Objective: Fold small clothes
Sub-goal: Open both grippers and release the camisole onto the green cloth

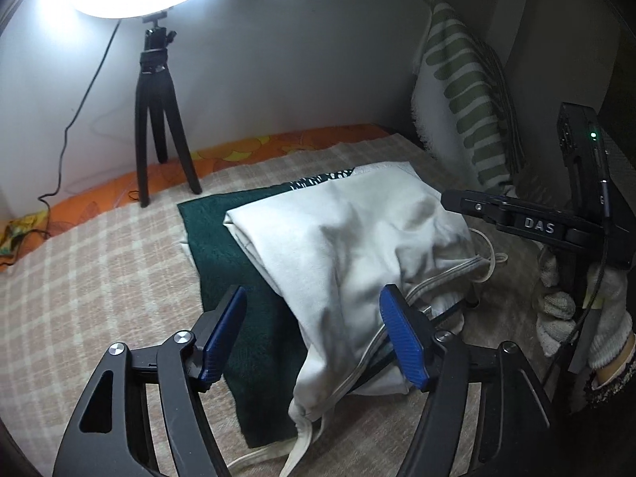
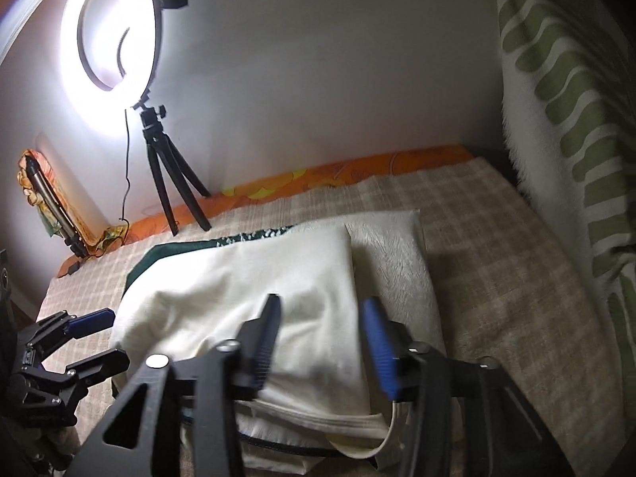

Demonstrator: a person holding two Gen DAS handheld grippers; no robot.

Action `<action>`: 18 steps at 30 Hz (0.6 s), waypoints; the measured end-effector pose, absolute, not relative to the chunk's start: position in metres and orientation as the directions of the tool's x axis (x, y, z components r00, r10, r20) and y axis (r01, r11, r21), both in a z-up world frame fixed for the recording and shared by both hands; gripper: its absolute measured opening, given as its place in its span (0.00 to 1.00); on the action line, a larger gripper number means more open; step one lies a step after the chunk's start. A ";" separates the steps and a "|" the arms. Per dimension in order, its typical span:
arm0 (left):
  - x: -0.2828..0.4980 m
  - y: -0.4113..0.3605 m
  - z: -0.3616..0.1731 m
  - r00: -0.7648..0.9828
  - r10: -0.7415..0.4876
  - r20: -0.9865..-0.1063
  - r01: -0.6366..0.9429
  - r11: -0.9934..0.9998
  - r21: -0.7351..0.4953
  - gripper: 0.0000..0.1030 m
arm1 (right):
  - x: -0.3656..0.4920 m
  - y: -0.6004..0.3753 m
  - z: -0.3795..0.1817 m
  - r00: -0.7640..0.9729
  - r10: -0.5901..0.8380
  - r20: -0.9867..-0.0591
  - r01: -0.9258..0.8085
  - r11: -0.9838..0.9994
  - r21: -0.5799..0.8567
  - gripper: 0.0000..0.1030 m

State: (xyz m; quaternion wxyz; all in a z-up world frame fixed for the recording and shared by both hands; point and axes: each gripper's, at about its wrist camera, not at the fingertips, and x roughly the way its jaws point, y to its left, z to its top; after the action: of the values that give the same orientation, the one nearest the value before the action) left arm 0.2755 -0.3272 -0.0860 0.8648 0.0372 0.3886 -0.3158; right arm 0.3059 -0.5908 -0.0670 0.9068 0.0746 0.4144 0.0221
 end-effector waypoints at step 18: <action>0.217 -0.285 -0.041 0.604 -0.499 -0.621 0.544 0.828 -0.136 0.77 | 0.242 -0.547 -0.014 0.748 -0.012 -0.663 0.067 0.996 0.057 0.87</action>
State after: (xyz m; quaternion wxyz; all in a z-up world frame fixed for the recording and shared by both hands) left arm 0.2166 -0.2850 -0.0413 0.8950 0.0337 0.3360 -0.2915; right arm 0.2425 -0.5469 -0.0142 0.9341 0.0388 0.3542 -0.0214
